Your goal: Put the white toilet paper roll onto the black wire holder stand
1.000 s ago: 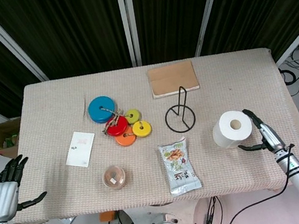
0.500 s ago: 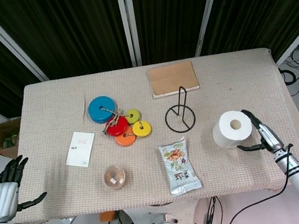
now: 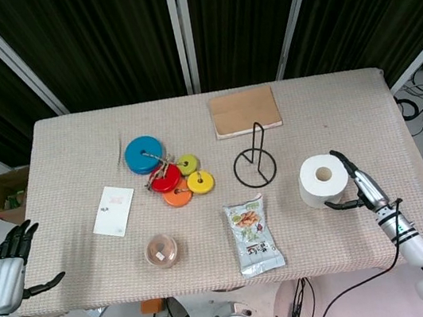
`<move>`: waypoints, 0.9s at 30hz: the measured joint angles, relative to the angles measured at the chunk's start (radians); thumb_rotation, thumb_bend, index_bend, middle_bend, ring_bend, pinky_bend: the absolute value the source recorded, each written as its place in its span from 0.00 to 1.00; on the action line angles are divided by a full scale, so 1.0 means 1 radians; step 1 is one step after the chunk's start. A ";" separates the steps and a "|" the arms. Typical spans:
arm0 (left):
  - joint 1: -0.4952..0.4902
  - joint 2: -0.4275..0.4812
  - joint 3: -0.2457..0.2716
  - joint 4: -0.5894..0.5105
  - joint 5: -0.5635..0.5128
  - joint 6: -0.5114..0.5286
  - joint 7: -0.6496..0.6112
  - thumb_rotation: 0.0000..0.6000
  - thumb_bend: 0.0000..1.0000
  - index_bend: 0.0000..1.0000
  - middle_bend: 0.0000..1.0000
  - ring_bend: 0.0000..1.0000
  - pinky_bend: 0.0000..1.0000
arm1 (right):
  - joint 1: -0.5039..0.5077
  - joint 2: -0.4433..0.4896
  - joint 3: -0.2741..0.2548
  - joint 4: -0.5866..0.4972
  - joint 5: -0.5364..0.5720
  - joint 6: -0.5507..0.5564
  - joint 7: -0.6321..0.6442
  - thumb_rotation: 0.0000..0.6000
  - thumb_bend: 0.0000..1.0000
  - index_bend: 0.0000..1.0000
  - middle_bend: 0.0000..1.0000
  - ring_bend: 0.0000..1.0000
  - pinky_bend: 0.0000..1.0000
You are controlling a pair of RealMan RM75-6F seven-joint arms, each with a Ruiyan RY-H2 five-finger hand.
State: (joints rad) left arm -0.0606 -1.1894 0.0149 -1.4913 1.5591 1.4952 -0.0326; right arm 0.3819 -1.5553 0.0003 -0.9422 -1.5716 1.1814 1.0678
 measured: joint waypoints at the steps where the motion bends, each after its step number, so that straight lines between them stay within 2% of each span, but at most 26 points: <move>1: 0.000 0.000 0.000 0.000 0.000 0.000 0.000 0.66 0.04 0.07 0.03 0.05 0.21 | 0.001 0.000 0.001 -0.001 0.000 0.000 -0.001 1.00 0.04 0.07 0.17 0.12 0.14; 4: 0.000 0.001 0.000 -0.001 0.000 0.000 0.000 0.66 0.04 0.07 0.03 0.05 0.21 | 0.003 0.000 0.001 -0.003 0.002 -0.001 -0.005 1.00 0.07 0.27 0.33 0.28 0.31; 7: 0.000 0.001 0.001 -0.001 0.000 -0.002 0.000 0.66 0.04 0.07 0.03 0.05 0.21 | 0.002 0.000 0.002 -0.004 0.007 -0.001 -0.015 1.00 0.10 0.43 0.45 0.39 0.43; 10: 0.000 0.002 0.002 -0.003 0.000 -0.003 0.001 0.66 0.04 0.07 0.03 0.05 0.21 | -0.001 0.000 0.009 -0.006 0.017 0.003 -0.026 1.00 0.13 0.51 0.51 0.45 0.50; 15: 0.002 0.005 0.002 -0.007 0.000 0.000 0.003 0.66 0.04 0.07 0.03 0.05 0.21 | -0.011 0.003 0.028 -0.015 0.029 0.041 -0.029 1.00 0.15 0.53 0.52 0.46 0.51; 20: 0.001 0.007 0.002 -0.008 0.000 0.000 0.003 0.66 0.04 0.07 0.03 0.05 0.21 | -0.024 0.030 0.063 -0.051 0.031 0.135 -0.012 1.00 0.15 0.53 0.52 0.46 0.51; 27: -0.005 0.007 0.003 -0.008 0.007 -0.007 0.002 0.67 0.04 0.07 0.03 0.05 0.21 | -0.030 0.126 0.145 -0.223 0.033 0.260 0.009 1.00 0.15 0.53 0.52 0.46 0.51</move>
State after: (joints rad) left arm -0.0653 -1.1822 0.0176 -1.4992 1.5657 1.4886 -0.0303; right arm 0.3519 -1.4293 0.1456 -1.1652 -1.5389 1.4415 1.0771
